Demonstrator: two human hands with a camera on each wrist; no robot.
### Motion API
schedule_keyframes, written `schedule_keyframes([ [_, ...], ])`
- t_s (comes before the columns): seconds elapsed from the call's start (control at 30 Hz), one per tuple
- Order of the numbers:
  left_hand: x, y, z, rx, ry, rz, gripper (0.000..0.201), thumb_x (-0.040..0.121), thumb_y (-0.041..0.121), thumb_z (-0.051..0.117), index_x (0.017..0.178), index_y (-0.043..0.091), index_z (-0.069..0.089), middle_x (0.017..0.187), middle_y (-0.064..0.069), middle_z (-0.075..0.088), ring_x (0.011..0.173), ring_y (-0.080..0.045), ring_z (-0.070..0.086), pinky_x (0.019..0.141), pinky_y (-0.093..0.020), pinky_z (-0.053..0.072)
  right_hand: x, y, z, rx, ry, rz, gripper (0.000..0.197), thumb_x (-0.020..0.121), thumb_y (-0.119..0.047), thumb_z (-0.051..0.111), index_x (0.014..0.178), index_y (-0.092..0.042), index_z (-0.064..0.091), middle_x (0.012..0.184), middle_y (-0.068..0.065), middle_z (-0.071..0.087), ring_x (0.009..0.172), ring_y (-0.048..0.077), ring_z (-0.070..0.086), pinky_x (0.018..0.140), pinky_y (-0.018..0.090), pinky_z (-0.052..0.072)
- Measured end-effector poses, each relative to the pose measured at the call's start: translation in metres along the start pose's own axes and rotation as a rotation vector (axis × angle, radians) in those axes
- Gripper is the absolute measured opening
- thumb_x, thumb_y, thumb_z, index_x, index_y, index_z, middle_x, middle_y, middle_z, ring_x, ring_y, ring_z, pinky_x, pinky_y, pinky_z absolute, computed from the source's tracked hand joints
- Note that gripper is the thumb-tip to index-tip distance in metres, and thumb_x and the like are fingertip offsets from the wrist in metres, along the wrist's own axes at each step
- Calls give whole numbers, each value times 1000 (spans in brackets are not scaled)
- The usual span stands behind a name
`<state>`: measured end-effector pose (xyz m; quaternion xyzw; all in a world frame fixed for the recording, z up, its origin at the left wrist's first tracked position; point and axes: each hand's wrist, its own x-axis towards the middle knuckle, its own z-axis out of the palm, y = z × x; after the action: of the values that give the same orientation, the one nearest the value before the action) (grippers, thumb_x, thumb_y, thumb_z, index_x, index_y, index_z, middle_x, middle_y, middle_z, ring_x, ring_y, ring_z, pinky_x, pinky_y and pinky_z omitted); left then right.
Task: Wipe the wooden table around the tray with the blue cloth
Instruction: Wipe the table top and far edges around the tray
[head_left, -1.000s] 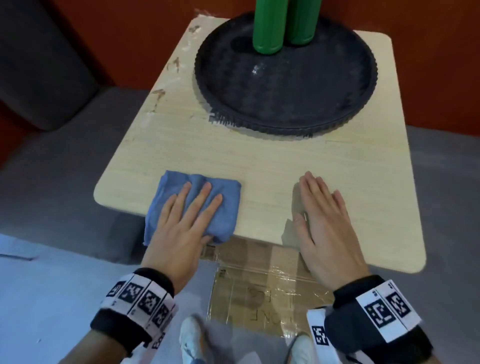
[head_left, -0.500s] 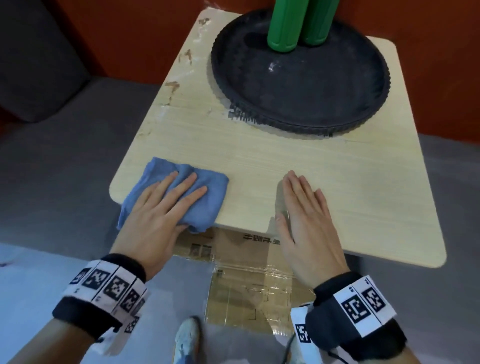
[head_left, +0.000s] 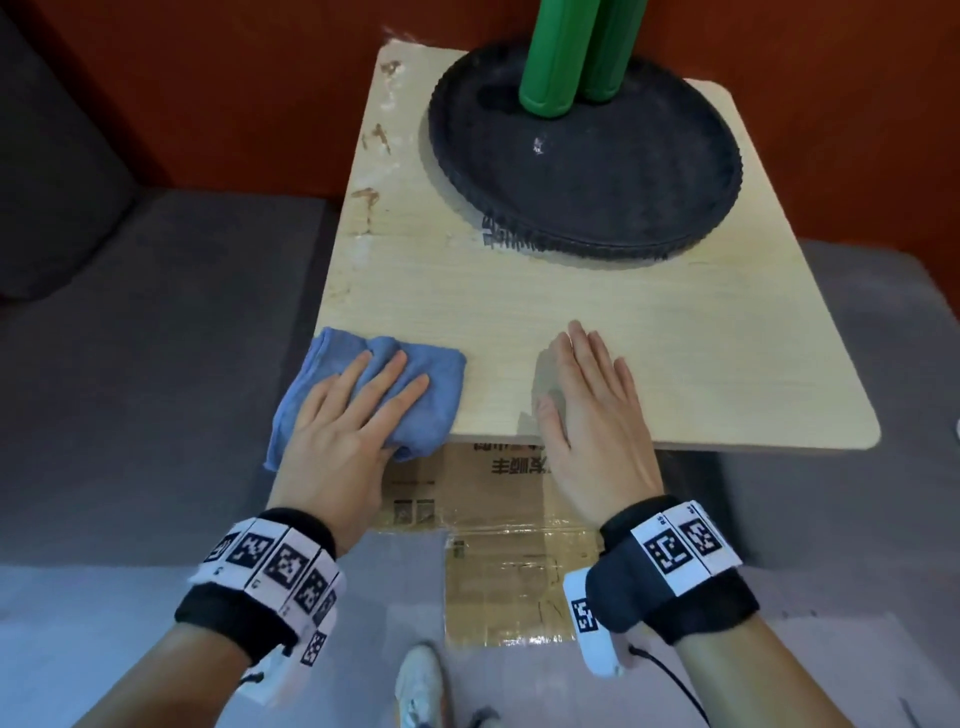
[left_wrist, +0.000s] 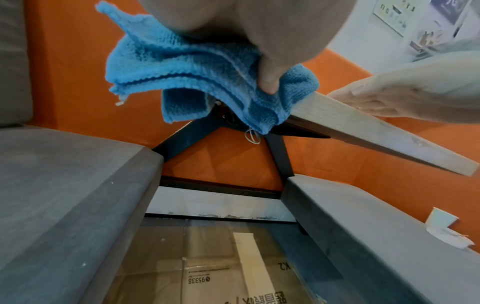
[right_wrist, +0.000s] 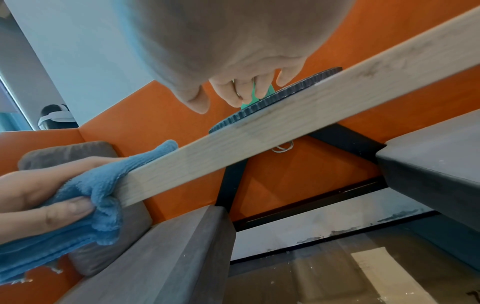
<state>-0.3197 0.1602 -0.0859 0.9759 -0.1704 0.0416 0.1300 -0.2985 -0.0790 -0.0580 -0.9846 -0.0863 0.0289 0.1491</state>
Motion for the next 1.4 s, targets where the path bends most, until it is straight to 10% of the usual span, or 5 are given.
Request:
schedule_keyframes([
  [0.77, 78, -75, -22, -828, -176, -189, 59, 101, 9, 38, 152, 25, 14, 156, 14, -19, 145, -10, -17, 117, -22, 8, 11, -112, 42, -20, 96, 233, 64, 95, -43, 10, 153, -16, 1, 161, -4, -6, 146, 6, -9, 119, 29, -4],
  [0.9, 37, -71, -19, -1052, -198, -255, 63, 101, 3, 31, 150, 28, 1, 154, 15, -24, 126, 22, 19, 68, 16, 21, 23, -127, 39, -3, 139, 299, 64, 95, -40, 15, 153, -15, 4, 160, -5, -3, 146, 5, -6, 119, 29, -3],
  [1.07, 67, -86, -17, -1190, -216, -245, 66, 102, 19, 35, 150, 35, -8, 155, 18, -11, 77, 16, 50, 61, 7, 33, 34, -141, 41, 12, 138, 335, 60, 99, -37, 20, 153, -16, 3, 159, -7, -5, 146, 4, -7, 119, 28, -3],
  [1.27, 136, -114, -2, -946, -217, -245, 73, 99, 22, 42, 151, 33, -9, 159, 6, -15, 139, -24, 31, 109, -40, 37, 44, -156, 44, 5, 119, 392, 59, 101, -34, 25, 153, -16, 4, 160, -6, -3, 146, 5, -6, 119, 28, -2],
  [1.4, 93, -101, -10, -784, -305, -146, 82, 96, 6, 40, 149, 27, -19, 150, -1, -40, 143, -33, 19, 97, -41, 46, 49, -163, 42, -2, 122, 388, 62, 96, -37, 21, 153, -18, 3, 160, -7, -3, 145, 2, -6, 119, 26, -3],
])
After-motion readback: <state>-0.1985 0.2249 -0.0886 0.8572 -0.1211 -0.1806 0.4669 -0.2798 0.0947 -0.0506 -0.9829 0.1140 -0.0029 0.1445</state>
